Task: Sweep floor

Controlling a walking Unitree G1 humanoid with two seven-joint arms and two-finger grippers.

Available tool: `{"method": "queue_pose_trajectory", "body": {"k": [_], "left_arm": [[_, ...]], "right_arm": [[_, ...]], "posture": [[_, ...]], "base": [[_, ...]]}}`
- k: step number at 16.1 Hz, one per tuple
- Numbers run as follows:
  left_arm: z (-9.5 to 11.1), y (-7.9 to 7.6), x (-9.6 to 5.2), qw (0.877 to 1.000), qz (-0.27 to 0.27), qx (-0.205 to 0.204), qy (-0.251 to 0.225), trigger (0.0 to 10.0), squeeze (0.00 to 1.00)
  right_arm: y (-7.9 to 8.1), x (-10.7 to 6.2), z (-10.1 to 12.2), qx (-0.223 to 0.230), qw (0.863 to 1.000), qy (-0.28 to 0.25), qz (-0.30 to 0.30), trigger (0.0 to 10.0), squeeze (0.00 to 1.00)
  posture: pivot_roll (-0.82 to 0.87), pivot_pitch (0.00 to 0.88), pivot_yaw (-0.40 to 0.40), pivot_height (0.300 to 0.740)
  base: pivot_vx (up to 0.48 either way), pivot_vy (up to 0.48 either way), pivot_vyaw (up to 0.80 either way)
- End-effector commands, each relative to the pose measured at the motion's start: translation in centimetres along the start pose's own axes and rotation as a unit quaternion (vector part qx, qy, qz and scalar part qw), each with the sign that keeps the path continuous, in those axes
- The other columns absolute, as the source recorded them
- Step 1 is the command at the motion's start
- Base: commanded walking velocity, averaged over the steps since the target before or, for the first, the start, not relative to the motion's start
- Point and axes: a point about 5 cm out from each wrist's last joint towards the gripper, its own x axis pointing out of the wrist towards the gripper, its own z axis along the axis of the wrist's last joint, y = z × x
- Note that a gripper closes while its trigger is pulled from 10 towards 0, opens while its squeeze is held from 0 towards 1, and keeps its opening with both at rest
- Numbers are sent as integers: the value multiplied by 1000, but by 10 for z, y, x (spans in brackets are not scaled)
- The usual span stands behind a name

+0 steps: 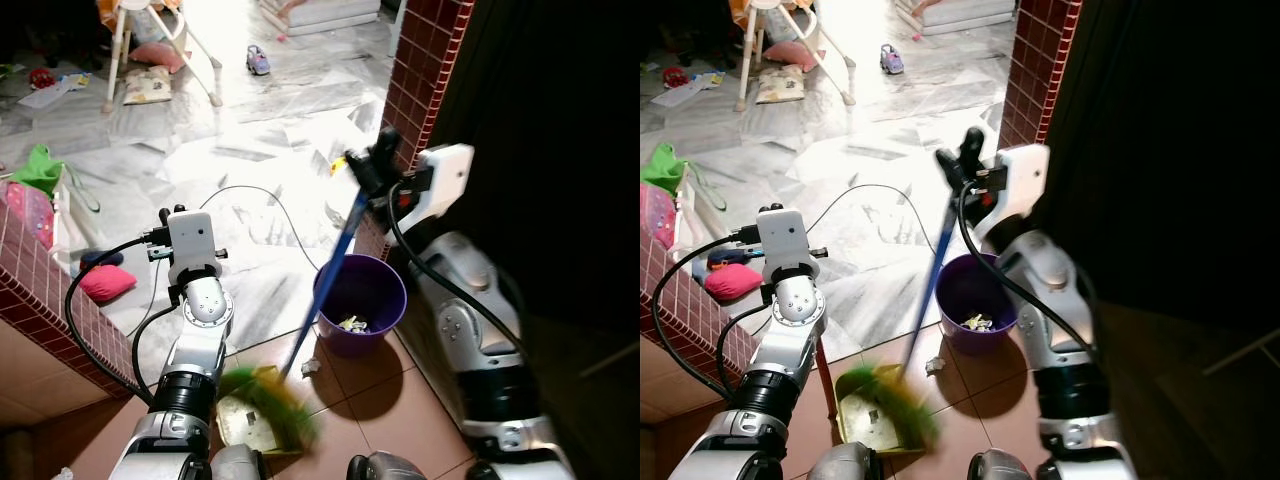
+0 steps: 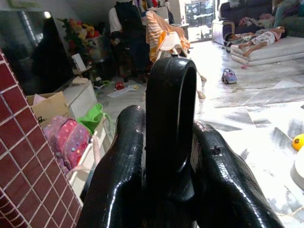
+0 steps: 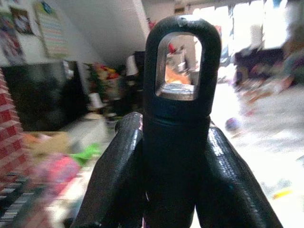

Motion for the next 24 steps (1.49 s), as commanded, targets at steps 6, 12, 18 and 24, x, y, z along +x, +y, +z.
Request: {"method": "queue_pose_trajectory", "body": {"k": [6,12,18,24], "left_arm": [[7,-3,-8,999,-33,-6,-26,10000,0],[7,-3,-7,999,-40,-3,-23,10000,0],[-6,-2,-10,1000,-28,-9,3,10000,0],[-19,-15,-13,996,-76,-33,33,10000,0]], "right_arm": [[-27,-8,-17,-135,989,3,-56,10000,0],[-16,-11,-43,-77,995,23,-52,10000,0],[1,-29,-58,34,997,69,7,10000,0],[-1,-42,-53,56,993,94,49,10000,0]], "posture": [[-83,0,12,740],[-77,0,21,740],[-80,0,18,740],[-105,0,14,740]], "base": [[0,0,0],[0,0,0],[0,0,0],[0,0,0]]}}
